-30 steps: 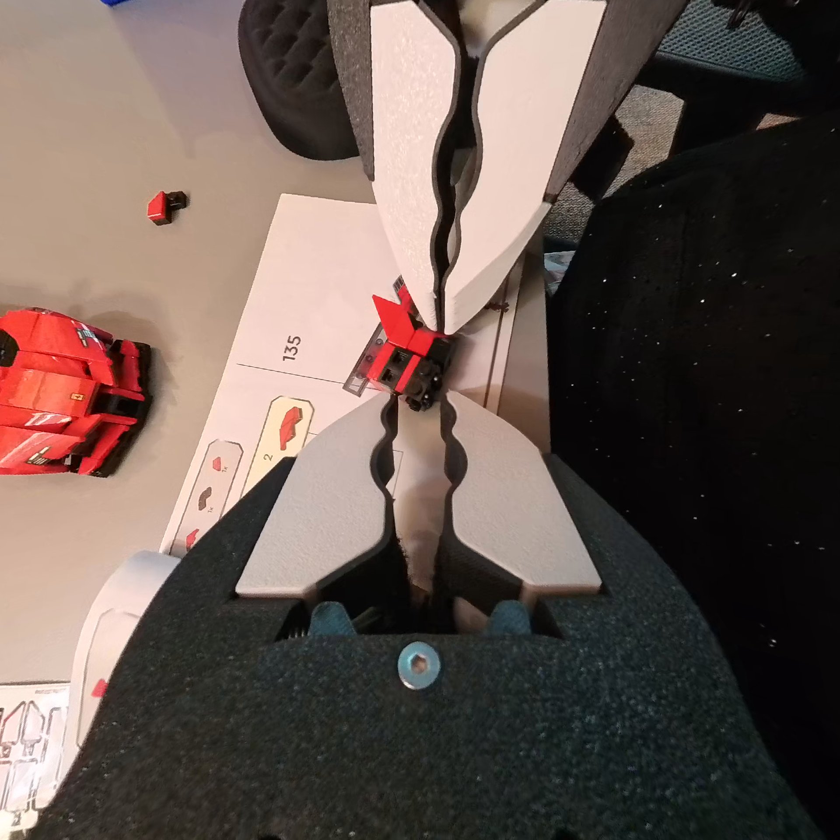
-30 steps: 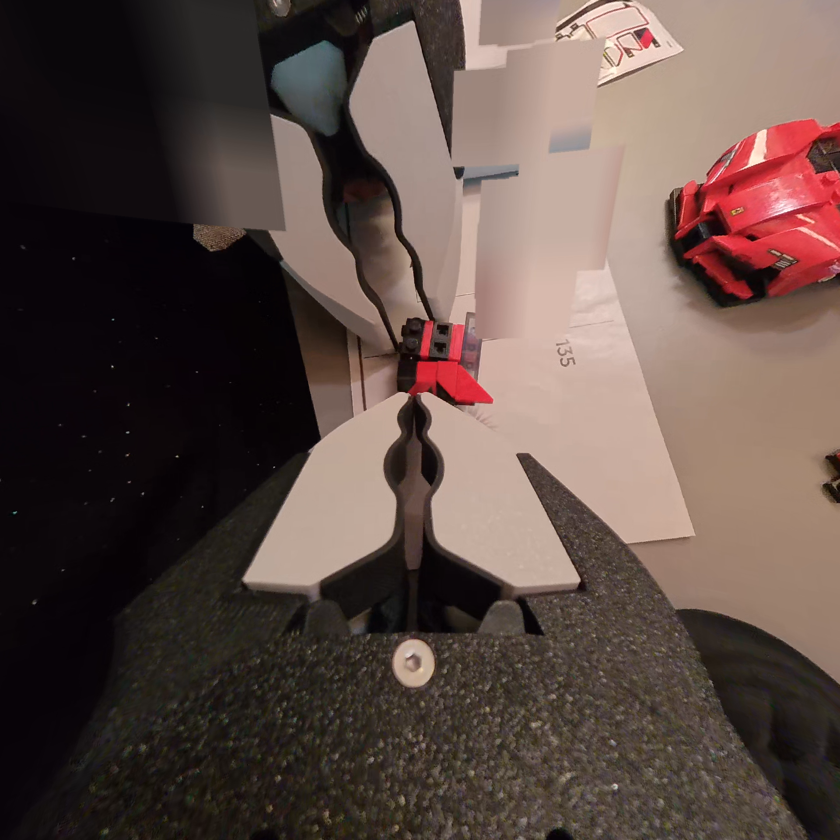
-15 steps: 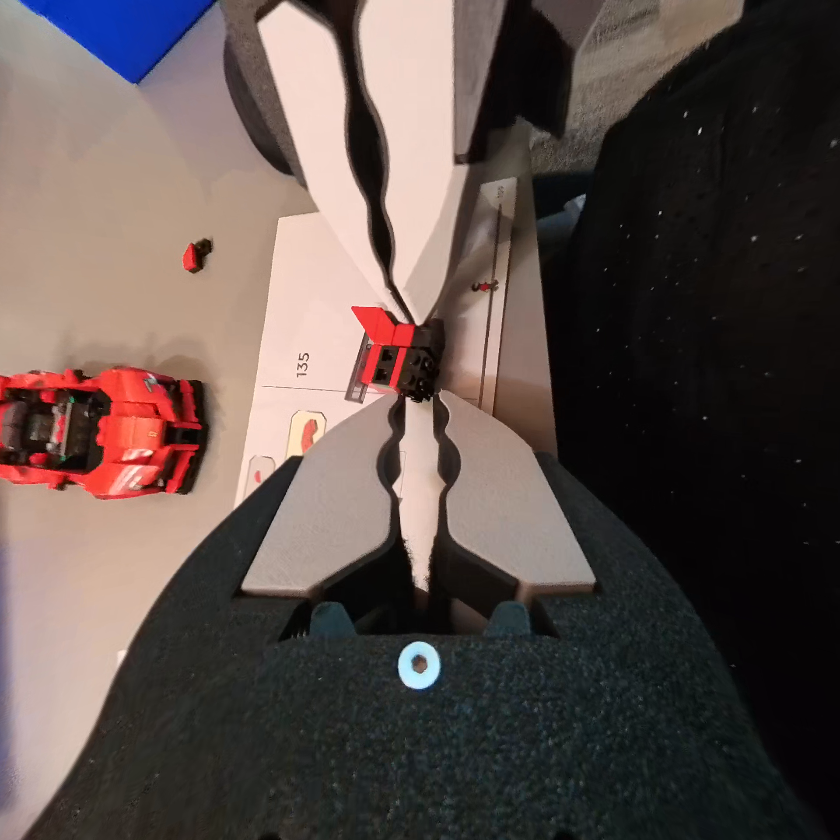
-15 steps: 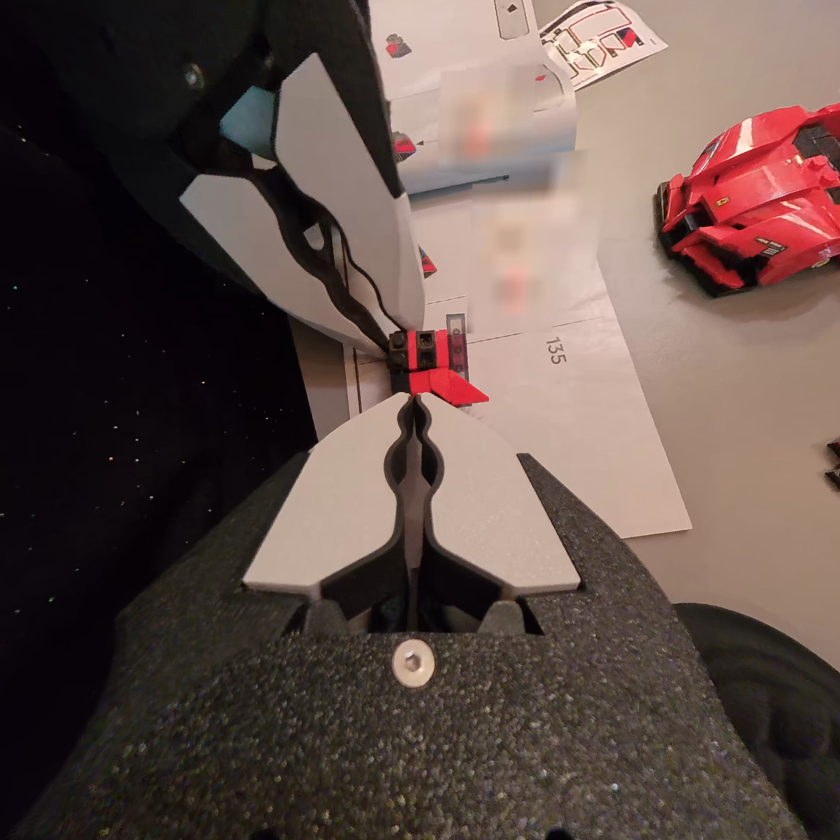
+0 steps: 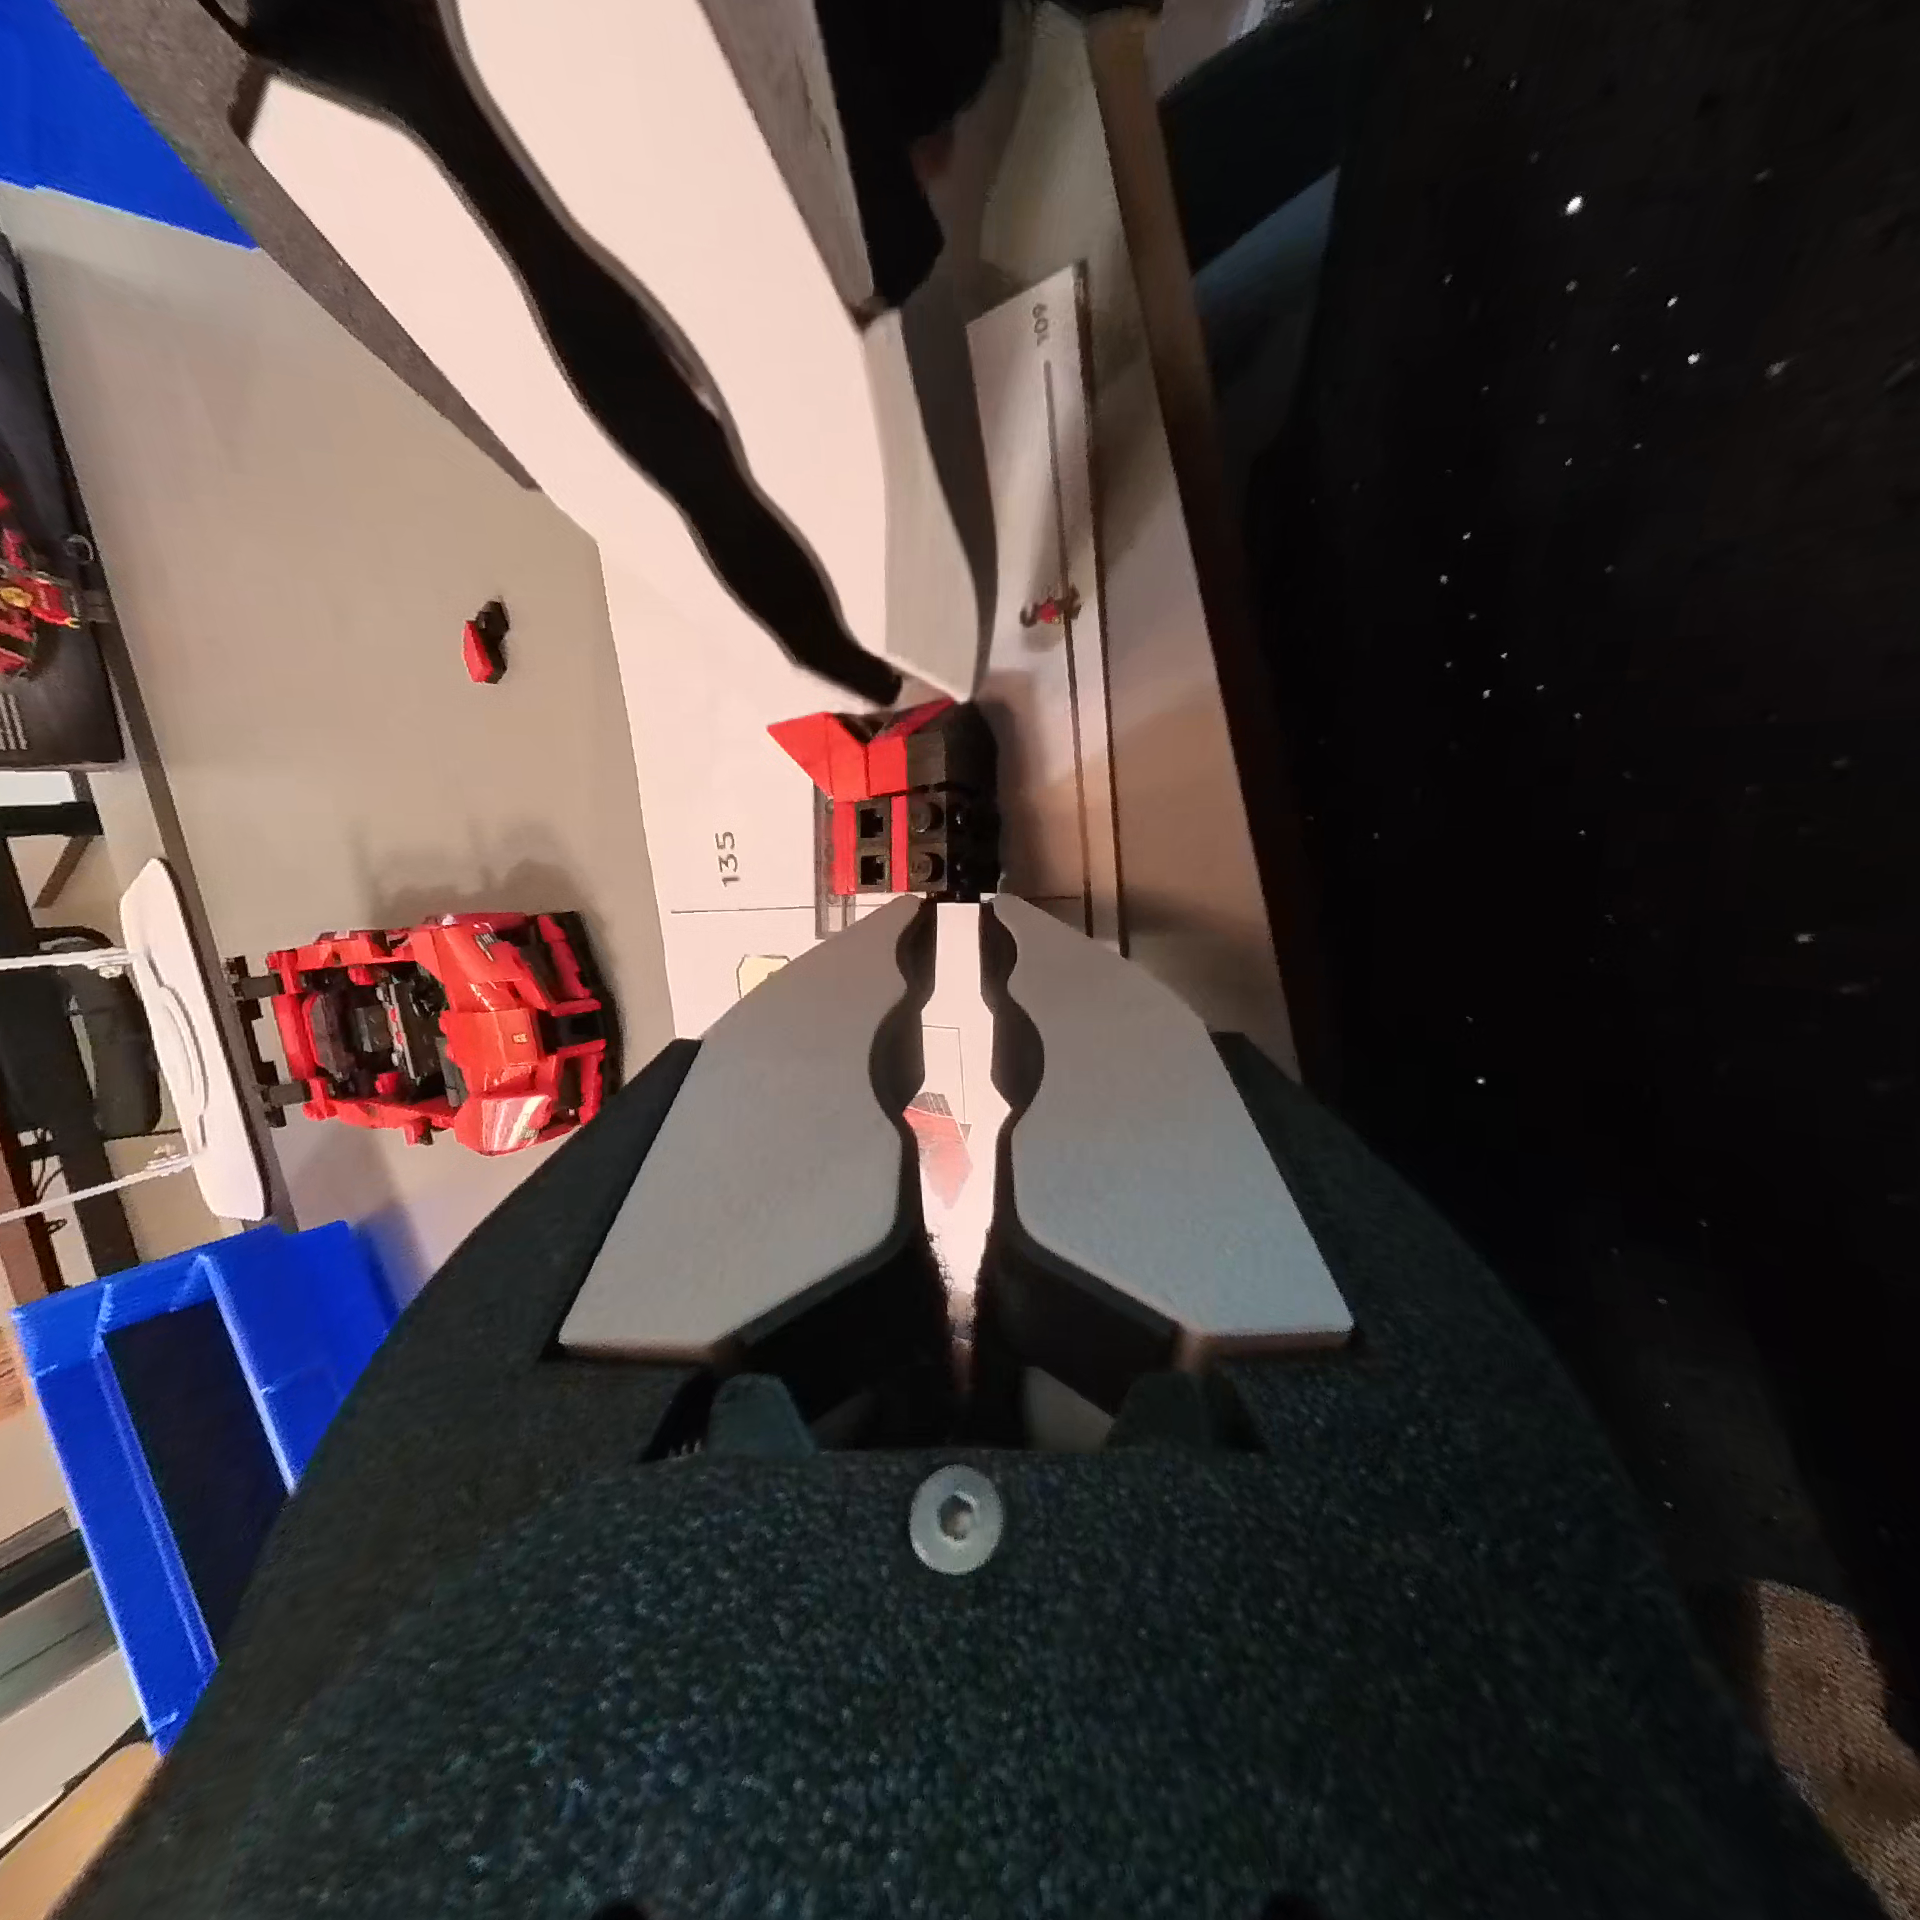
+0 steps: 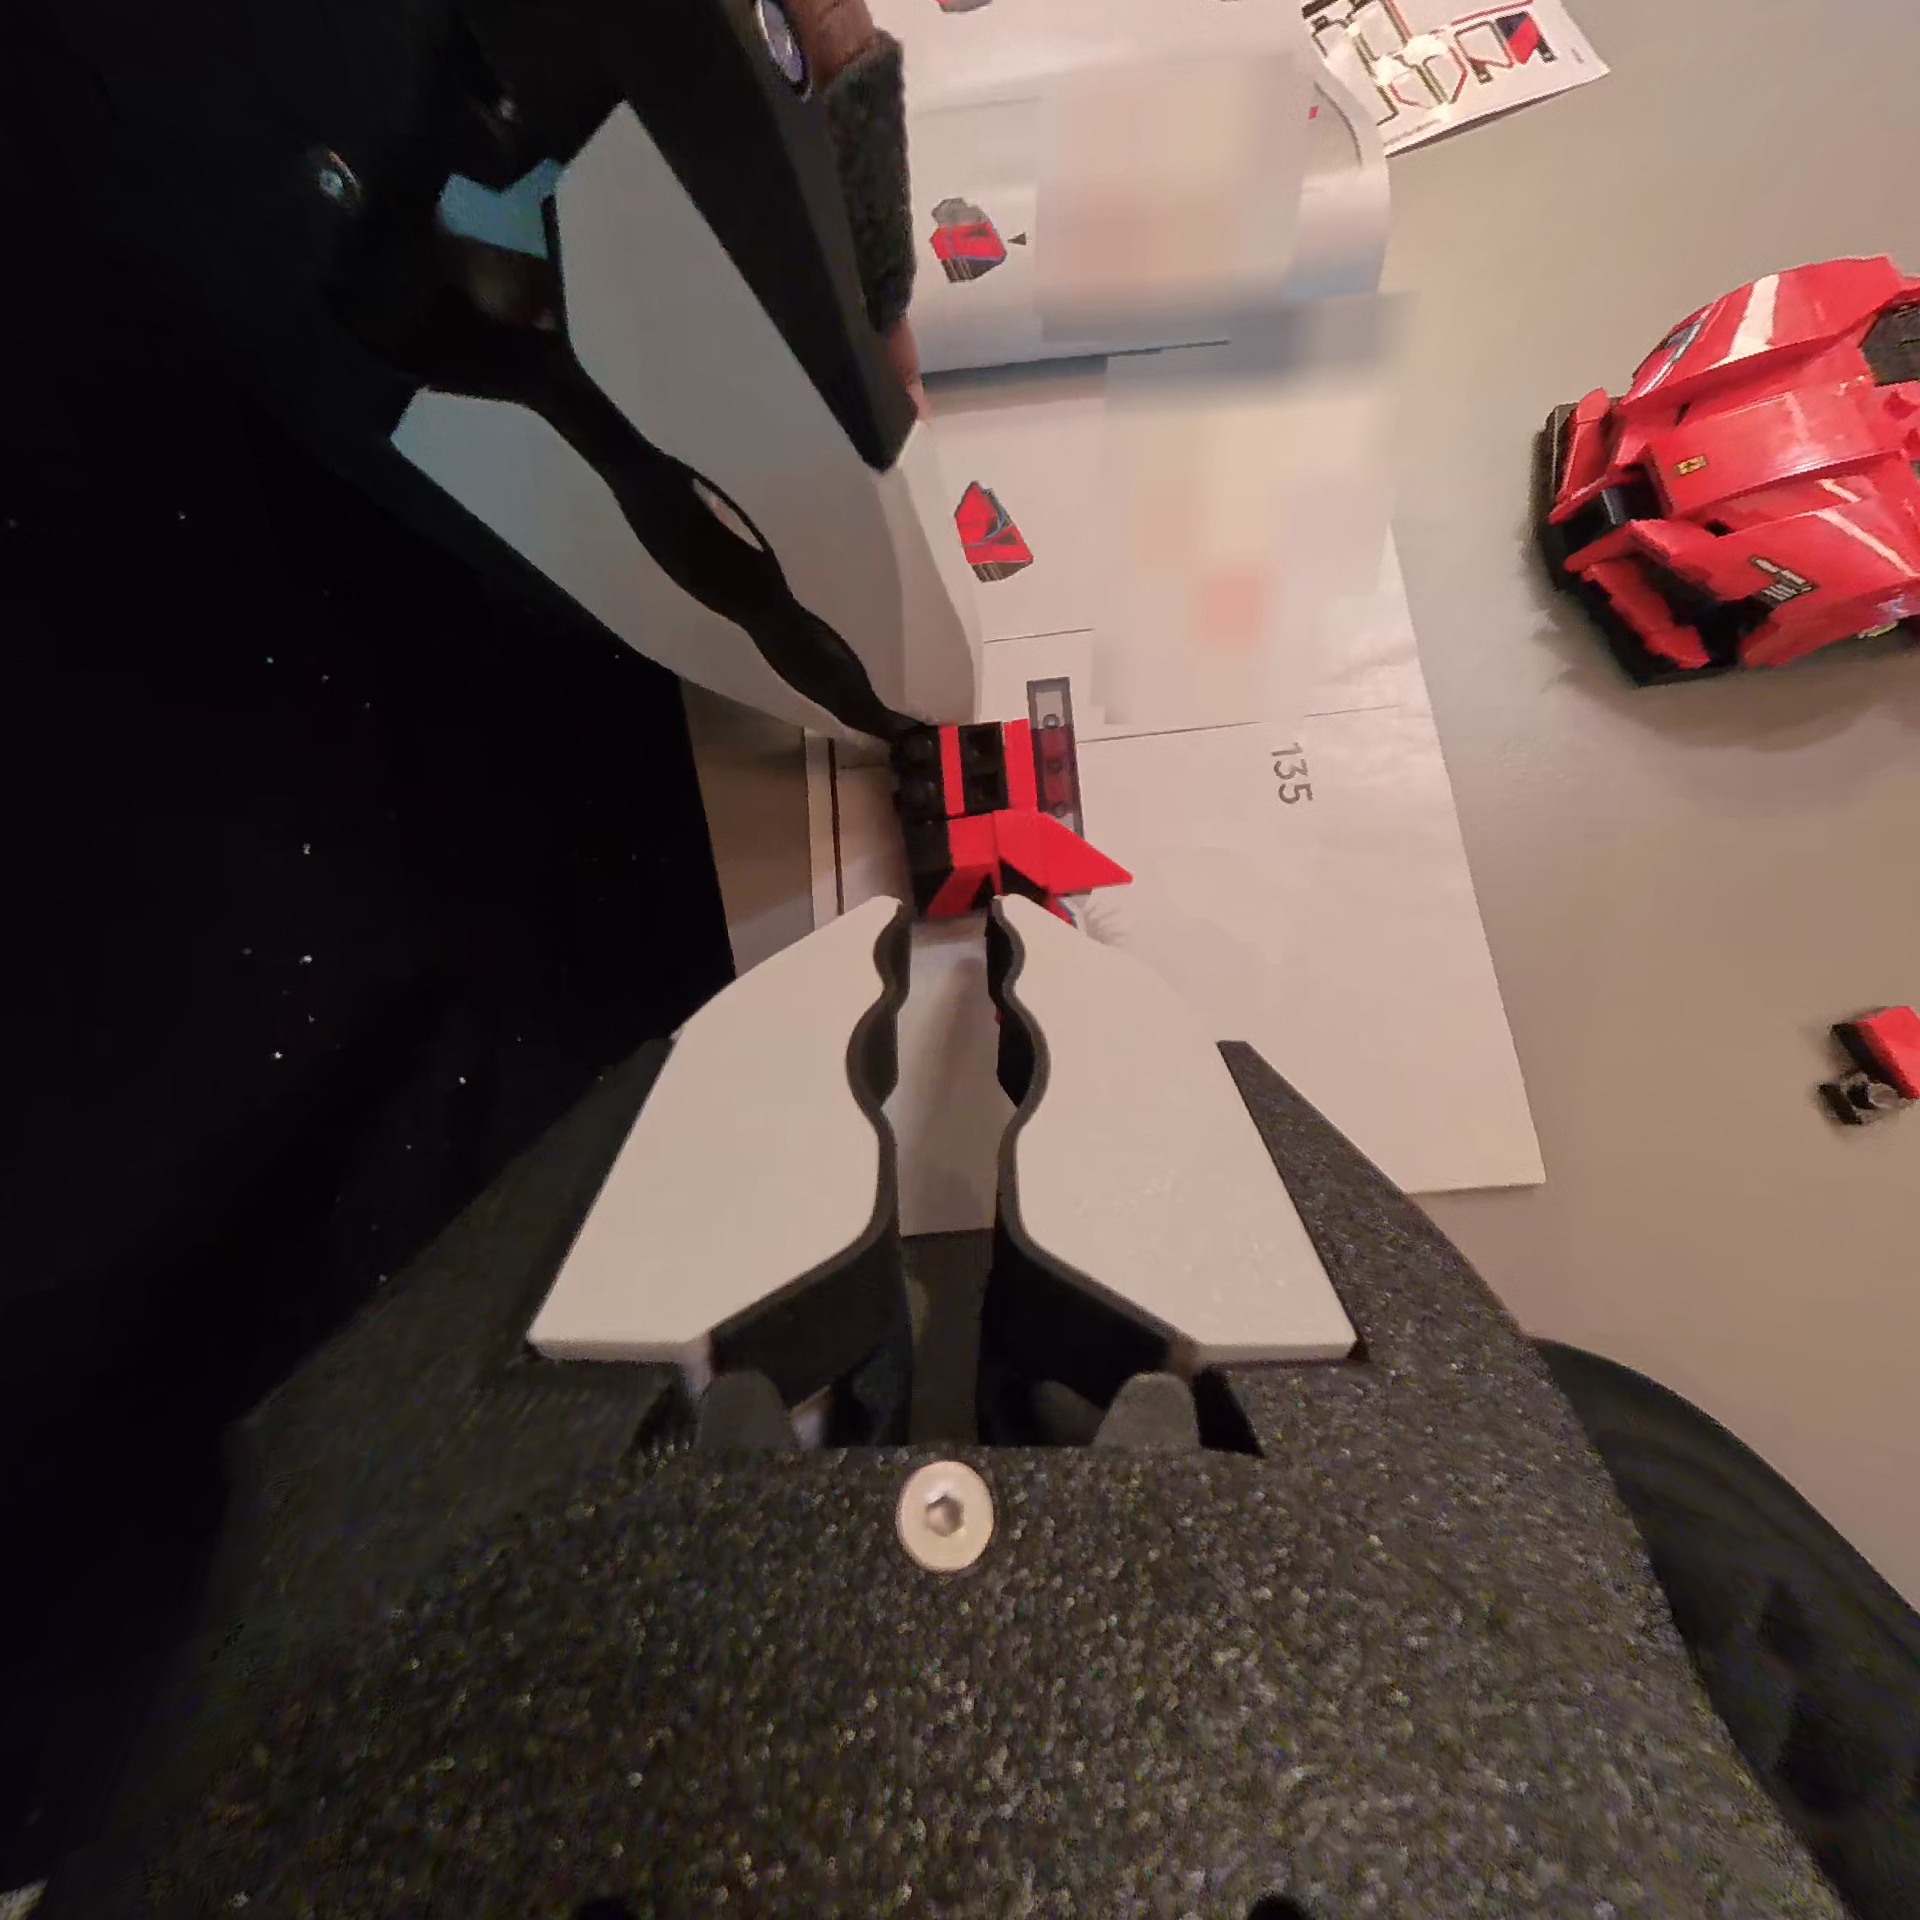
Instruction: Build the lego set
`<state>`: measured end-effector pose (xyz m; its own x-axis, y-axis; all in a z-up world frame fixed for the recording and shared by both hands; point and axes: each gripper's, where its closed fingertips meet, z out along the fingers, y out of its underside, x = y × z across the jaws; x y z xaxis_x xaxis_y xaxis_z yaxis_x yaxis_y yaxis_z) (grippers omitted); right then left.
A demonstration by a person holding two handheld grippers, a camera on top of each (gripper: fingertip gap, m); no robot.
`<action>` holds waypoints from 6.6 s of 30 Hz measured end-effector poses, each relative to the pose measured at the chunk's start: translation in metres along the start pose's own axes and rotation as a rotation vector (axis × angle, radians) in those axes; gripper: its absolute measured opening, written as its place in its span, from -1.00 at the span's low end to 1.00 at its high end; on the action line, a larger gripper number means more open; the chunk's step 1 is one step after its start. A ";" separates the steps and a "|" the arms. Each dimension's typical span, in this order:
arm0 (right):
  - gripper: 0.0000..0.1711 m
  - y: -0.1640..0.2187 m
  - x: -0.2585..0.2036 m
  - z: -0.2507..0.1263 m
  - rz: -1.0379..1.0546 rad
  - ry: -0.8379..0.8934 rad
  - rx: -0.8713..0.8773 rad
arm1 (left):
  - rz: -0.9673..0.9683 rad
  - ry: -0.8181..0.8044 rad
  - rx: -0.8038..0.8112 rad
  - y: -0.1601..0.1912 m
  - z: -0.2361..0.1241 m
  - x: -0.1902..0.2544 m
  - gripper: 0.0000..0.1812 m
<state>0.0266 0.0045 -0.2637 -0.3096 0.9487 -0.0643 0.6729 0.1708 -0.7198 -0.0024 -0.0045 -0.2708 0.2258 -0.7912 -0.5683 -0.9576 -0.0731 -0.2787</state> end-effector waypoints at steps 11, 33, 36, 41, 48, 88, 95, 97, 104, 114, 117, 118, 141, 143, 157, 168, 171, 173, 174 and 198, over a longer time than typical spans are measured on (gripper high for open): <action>-0.91 0.007 0.008 0.006 -0.081 0.033 -0.085 | -0.002 0.052 0.022 -0.001 0.001 0.001 -0.93; -1.00 0.006 0.005 0.008 0.045 0.045 -0.135 | -0.041 0.089 0.011 -0.001 0.002 0.002 -0.97; -1.00 0.006 0.005 0.008 0.050 0.039 -0.130 | -0.046 0.099 0.022 -0.001 0.002 0.003 -0.98; -1.00 0.006 0.005 0.008 0.046 0.049 -0.130 | -0.051 0.105 0.033 -0.002 0.002 0.003 -0.98; -1.00 0.005 0.004 0.009 -0.005 0.060 -0.153 | -0.024 0.078 0.014 -0.002 0.002 0.002 -0.97; -0.95 0.004 0.007 0.007 0.064 -0.011 -0.075 | -0.510 0.245 0.268 -0.001 0.007 -0.005 -1.00; -0.93 -0.002 0.003 0.012 0.114 -0.031 -0.090 | -0.542 0.288 0.253 -0.004 0.006 -0.002 -0.96; -0.88 0.001 0.006 0.003 0.125 -0.025 -0.098 | -0.573 0.311 0.256 0.001 0.003 -0.001 -0.96; -0.46 -0.012 0.036 -0.019 0.144 0.114 -0.008 | -0.647 0.247 0.295 0.023 -0.018 -0.024 -0.83; -0.09 -0.031 0.104 0.034 0.294 0.404 -0.031 | -0.683 -0.058 0.350 0.041 -0.027 -0.063 -0.67; -0.17 -0.035 0.111 0.039 0.321 0.447 -0.028 | -0.704 -0.115 0.392 0.046 -0.033 -0.071 -0.67; -0.22 -0.037 0.112 0.041 0.333 0.445 -0.017 | -0.711 -0.123 0.407 0.046 -0.035 -0.073 -0.68; -0.49 -0.156 0.010 -0.094 0.863 -1.098 1.155 | -0.443 -0.577 0.935 -0.033 -0.117 -0.119 -0.40; -0.49 -0.158 0.005 -0.097 0.845 -1.144 1.175 | -0.419 -0.632 0.906 -0.039 -0.120 -0.120 -0.39; -0.49 -0.162 0.003 -0.091 0.859 -1.180 1.220 | -0.397 -0.721 0.795 -0.036 -0.120 -0.124 -0.60; -0.41 -0.153 -0.002 -0.086 0.795 -1.106 1.051 | -0.273 -0.571 0.868 -0.044 -0.119 -0.107 -0.60; -0.45 -0.150 -0.011 -0.081 0.764 -1.103 0.976 | -0.223 -0.518 0.844 -0.045 -0.115 -0.100 -0.60; -0.57 -0.149 -0.013 -0.079 0.739 -1.090 0.967 | -0.196 -0.498 0.832 -0.046 -0.112 -0.097 -0.60; -0.56 -0.149 -0.013 -0.078 0.734 -1.085 0.971 | -0.191 -0.495 0.828 -0.046 -0.111 -0.096 -0.60; -0.29 -0.146 0.009 -0.086 0.120 -0.144 0.917 | -0.940 -0.070 1.726 0.001 -0.164 -0.126 -0.61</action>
<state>-0.0171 0.0111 -0.0998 -0.3942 0.8937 -0.2142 -0.0677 -0.2607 -0.9630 -0.0607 -0.0043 -0.0728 0.5198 -0.8368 0.1720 0.6065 0.2197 -0.7641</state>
